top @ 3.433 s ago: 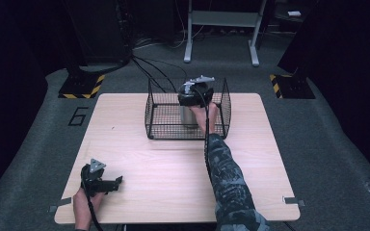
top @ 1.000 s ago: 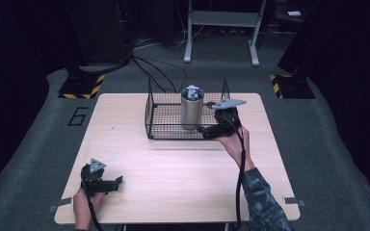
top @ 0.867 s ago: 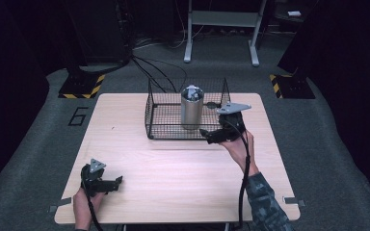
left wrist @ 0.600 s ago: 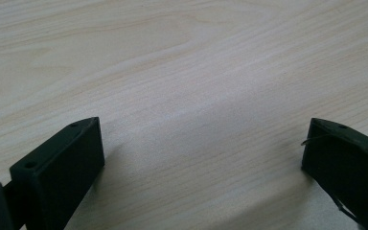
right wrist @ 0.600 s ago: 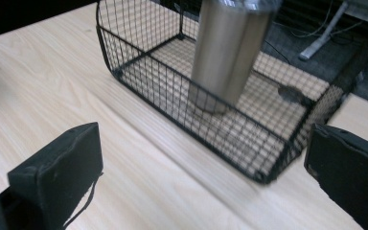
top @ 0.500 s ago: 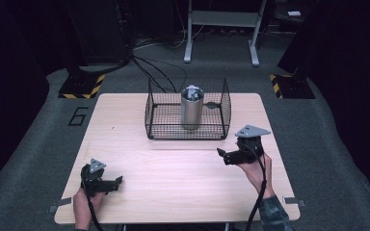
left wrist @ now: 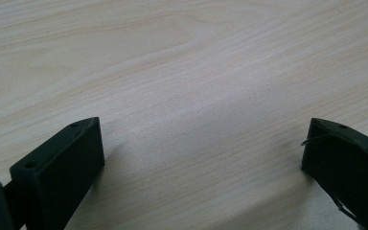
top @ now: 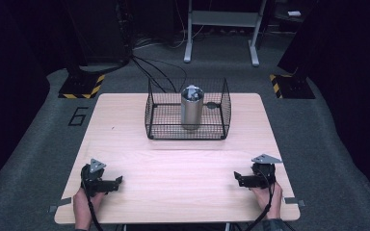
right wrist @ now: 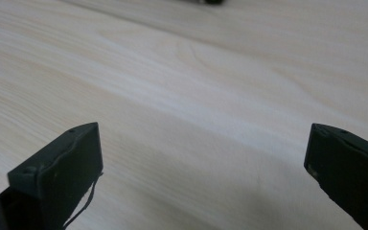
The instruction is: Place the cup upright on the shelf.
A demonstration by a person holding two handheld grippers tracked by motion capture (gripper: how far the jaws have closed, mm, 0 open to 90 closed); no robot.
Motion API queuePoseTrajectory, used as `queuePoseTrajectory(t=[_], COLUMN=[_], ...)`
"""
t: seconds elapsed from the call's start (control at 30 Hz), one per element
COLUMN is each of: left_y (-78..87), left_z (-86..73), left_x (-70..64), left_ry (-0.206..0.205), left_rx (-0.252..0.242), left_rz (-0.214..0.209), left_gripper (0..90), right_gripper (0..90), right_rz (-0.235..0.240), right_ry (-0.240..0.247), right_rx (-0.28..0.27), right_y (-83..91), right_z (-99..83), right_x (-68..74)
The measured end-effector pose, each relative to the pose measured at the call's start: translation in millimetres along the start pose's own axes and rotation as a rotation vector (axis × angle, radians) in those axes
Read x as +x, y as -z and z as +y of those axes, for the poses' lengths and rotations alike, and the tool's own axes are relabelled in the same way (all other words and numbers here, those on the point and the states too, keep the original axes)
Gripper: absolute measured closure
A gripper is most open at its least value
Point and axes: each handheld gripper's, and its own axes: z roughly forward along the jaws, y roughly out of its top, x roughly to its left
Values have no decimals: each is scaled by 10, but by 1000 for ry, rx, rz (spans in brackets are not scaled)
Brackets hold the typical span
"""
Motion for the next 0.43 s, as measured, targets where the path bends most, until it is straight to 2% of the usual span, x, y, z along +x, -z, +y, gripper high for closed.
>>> queuePoseTrajectory(t=[0.07,0.23,0.33,0.43], left_y=[0,0,0,6], left_z=[0,0,0,3], left_x=[0,0,0,2], left_ry=[0,0,0,-2], left_rx=[0,0,0,7], left_rz=[0,0,-1,-3], left_gripper=[5,5,5,5], right_gripper=[0,0,0,0], right_rz=[-21,-38,-70,-77], right_ry=[-6,-31,-11,11], right_rx=[13,0,23,37], right_y=[-19,-30,-61,-82], right_z=[-87,-215,-227,-219], right_x=[-41,-93,-91,-83])
